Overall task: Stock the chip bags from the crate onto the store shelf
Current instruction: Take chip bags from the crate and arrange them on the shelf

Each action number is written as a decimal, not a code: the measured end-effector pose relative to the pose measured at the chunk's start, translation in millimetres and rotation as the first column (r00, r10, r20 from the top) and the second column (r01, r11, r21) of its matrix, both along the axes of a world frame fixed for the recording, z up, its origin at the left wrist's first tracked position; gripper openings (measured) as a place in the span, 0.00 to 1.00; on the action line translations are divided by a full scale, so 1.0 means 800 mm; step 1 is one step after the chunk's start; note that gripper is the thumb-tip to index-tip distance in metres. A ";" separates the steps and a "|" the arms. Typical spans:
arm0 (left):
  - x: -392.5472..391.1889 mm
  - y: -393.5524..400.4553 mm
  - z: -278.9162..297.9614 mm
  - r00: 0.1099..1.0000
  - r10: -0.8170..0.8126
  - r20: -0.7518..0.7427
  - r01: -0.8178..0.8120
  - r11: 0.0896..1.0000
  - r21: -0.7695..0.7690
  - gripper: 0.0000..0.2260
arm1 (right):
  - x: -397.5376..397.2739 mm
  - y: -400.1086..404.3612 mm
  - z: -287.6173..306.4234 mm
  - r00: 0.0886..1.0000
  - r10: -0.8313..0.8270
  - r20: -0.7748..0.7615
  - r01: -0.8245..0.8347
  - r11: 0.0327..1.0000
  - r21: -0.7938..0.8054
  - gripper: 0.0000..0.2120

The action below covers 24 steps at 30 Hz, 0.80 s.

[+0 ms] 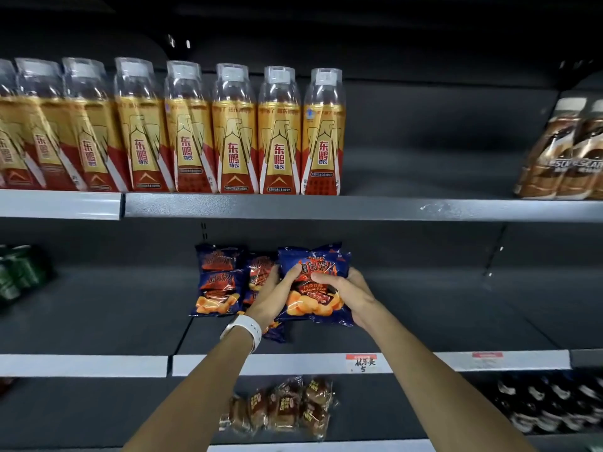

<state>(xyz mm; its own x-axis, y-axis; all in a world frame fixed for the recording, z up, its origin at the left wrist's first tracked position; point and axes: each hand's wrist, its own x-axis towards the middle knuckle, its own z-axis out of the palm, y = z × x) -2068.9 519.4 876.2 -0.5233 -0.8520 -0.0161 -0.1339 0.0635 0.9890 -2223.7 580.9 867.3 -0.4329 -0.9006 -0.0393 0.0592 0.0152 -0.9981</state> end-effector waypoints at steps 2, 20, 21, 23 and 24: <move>-0.001 -0.002 -0.003 1.000 0.006 -0.001 -0.006 1.000 -0.020 0.28 | -0.001 0.001 0.000 1.000 0.007 0.000 -0.007 1.000 -0.002 0.25; 0.026 -0.076 -0.102 0.801 0.292 0.522 -0.246 0.957 -0.157 0.30 | -0.037 -0.006 -0.009 0.997 0.070 0.029 -0.070 0.998 0.006 0.24; 0.027 -0.080 -0.111 0.739 0.301 0.603 -0.237 0.954 -0.185 0.37 | -0.037 -0.009 -0.009 0.997 0.070 0.026 -0.070 0.997 0.013 0.25; 0.027 -0.080 -0.119 0.628 0.367 0.687 -0.215 0.929 -0.300 0.45 | -0.037 -0.015 -0.008 0.997 0.075 0.020 -0.075 0.997 0.019 0.26; 0.026 -0.078 -0.122 0.601 0.403 0.690 -0.205 0.913 -0.354 0.48 | -0.037 -0.018 -0.008 0.997 0.075 0.015 -0.075 0.997 0.021 0.26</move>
